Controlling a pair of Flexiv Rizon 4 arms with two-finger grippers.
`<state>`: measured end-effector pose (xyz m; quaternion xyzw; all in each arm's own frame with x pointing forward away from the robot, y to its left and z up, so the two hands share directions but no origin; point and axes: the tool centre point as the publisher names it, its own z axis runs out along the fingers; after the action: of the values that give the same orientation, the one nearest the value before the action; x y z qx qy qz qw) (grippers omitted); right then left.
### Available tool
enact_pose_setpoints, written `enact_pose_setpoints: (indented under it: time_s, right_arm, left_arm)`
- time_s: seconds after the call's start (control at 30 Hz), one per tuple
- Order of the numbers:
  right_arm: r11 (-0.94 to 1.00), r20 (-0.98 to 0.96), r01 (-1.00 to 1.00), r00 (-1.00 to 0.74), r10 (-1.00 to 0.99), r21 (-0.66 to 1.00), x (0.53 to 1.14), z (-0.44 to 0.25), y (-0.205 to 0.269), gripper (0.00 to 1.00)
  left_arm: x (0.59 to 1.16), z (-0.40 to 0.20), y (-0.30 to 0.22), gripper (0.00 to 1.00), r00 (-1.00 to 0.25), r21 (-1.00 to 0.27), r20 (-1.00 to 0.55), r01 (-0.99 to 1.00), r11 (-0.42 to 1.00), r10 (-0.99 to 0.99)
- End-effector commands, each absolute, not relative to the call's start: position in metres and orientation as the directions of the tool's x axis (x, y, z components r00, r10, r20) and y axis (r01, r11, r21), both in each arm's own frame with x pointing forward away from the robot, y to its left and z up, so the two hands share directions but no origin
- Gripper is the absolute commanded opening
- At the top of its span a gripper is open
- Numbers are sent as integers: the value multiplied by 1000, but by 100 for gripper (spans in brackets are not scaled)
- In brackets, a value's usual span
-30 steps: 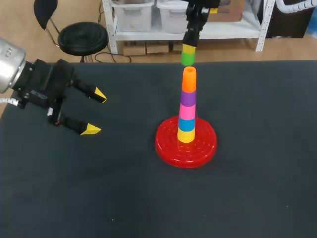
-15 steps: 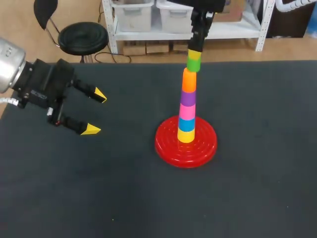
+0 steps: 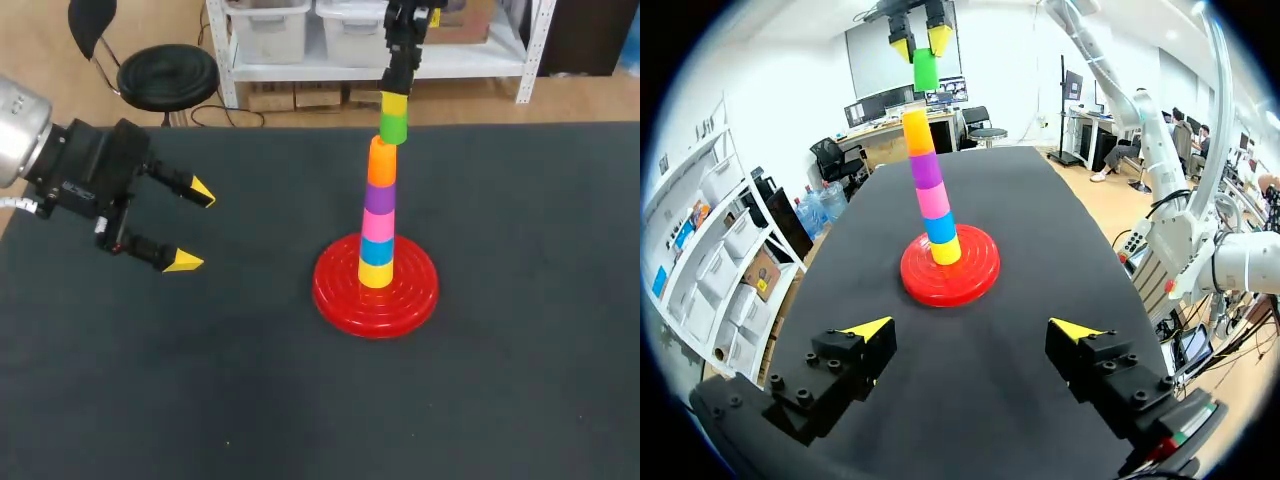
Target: Pick up and stack the cylinders on the red base in this order: pink,purple,orange,green
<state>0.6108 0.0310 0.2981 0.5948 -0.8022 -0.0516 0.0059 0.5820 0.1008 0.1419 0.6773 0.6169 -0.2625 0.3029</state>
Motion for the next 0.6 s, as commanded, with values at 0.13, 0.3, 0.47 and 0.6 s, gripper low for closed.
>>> enact_pose_setpoints:
  time_s: [0.13, 0.3, 0.47, 0.6]
  right_arm:
    - [278, -58, -955, -285, -957, 107, 616, 294, 37, 0]
    - [271, -53, -956, -278, -959, 113, 618, 288, 39, 0]
    - [279, -42, -954, -285, -958, 113, 621, 284, 38, 0]
    - [277, -38, -954, -283, -958, 118, 622, 283, 37, 0]
  left_arm:
    - [582, 141, 101, 100, 103, 89, -731, 994, -56, 675]
    - [582, 141, 101, 100, 103, 89, -731, 994, -56, 675]
    - [582, 141, 101, 100, 103, 89, -731, 994, -56, 675]
    - [582, 141, 101, 100, 103, 89, -731, 994, -56, 675]
